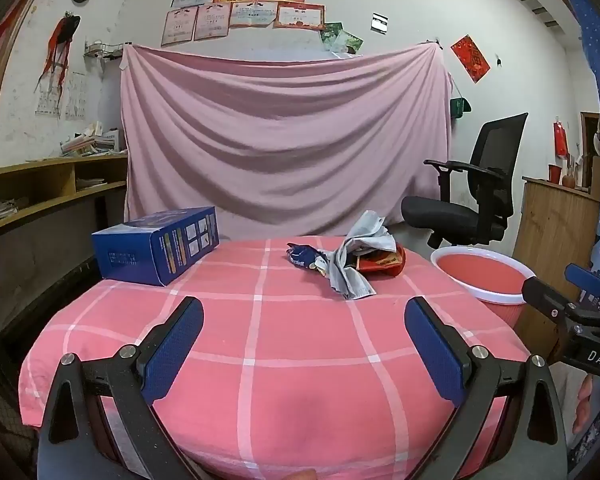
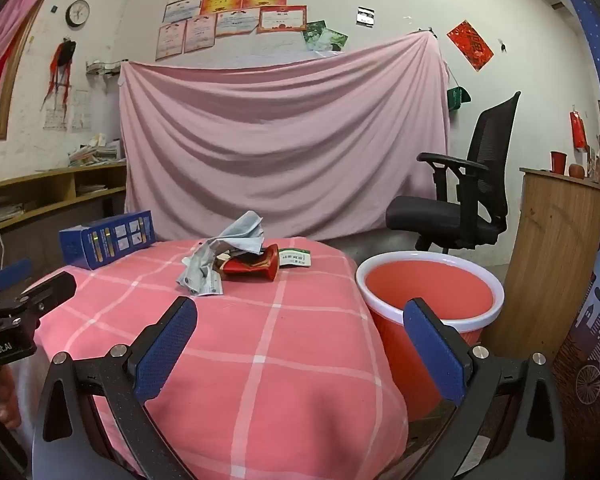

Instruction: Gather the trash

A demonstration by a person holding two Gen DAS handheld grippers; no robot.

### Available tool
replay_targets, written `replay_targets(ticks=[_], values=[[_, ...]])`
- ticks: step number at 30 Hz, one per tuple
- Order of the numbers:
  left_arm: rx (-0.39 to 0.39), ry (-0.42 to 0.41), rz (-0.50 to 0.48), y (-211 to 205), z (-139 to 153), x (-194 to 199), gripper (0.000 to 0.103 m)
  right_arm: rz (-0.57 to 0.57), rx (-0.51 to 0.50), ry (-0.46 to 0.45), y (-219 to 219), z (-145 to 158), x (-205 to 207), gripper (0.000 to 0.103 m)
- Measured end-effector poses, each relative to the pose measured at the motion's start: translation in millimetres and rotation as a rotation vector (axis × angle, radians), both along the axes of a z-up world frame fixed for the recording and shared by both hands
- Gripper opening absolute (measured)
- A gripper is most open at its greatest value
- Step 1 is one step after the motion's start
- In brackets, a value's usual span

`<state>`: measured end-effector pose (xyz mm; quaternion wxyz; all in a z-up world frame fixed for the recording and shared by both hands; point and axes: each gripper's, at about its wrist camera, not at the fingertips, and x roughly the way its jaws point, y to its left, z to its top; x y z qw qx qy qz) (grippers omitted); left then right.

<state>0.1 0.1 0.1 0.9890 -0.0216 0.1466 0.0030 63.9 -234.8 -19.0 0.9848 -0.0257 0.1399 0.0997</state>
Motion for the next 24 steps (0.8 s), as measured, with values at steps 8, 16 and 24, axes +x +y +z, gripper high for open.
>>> replay_targets(ticks=[8,16,24], values=[[0.002,-0.001,-0.001,0.0,-0.1,0.0,0.099,0.001,-0.001,-0.003,1.0,-0.9,0.6,0.103],[0.004,-0.002,-0.006,-0.4,-0.1,-0.5,0.099,0.002,-0.006,-0.001,2.2,-1.3,1.0,0.103],[0.007,-0.002,-0.008,2.6,-0.6,-3.8,0.099,0.003,-0.004,-0.001,2.2,-1.5,1.0,0.103]])
